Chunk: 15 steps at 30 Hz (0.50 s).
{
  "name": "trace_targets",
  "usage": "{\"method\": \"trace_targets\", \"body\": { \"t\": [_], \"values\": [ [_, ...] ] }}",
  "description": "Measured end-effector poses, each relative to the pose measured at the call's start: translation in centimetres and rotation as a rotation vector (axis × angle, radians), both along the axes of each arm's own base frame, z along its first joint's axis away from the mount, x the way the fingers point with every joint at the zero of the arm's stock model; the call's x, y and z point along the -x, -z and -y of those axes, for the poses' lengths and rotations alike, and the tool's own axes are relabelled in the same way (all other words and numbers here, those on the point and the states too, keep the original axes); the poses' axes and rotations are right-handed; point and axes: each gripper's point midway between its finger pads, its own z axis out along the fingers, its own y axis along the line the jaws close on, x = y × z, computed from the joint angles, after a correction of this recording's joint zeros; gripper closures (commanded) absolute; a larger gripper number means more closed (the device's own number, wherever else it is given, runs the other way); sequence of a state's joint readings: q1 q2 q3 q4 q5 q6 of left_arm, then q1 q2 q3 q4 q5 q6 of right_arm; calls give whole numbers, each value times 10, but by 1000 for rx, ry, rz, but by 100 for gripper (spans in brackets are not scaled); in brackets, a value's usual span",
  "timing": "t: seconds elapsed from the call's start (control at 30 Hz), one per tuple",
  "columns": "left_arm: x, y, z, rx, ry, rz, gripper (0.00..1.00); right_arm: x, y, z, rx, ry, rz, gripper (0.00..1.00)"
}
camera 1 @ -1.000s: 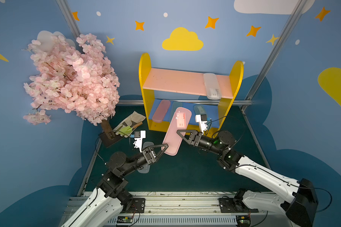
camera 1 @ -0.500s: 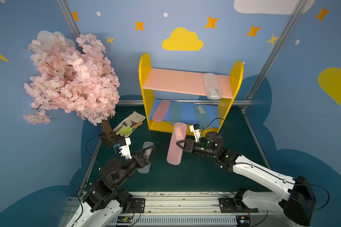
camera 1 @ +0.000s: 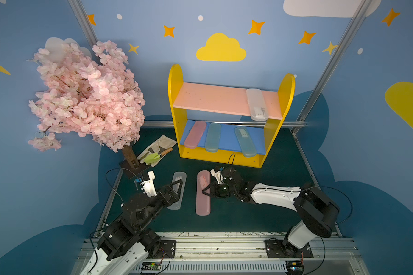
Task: Remove the pencil cases from the shelf
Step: Place the pencil case at the center of the board.
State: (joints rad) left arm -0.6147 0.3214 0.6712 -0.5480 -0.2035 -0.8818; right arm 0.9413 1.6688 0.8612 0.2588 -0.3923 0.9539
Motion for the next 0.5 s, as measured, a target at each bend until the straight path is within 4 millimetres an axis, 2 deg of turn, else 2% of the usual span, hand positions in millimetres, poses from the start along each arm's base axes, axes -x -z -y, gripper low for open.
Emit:
{"method": "trace_targets", "body": {
  "t": [0.5],
  "values": [
    [12,-4,-14,22,-27,44,0,-27,34,-50,-34,51,-133,93]
  ]
}}
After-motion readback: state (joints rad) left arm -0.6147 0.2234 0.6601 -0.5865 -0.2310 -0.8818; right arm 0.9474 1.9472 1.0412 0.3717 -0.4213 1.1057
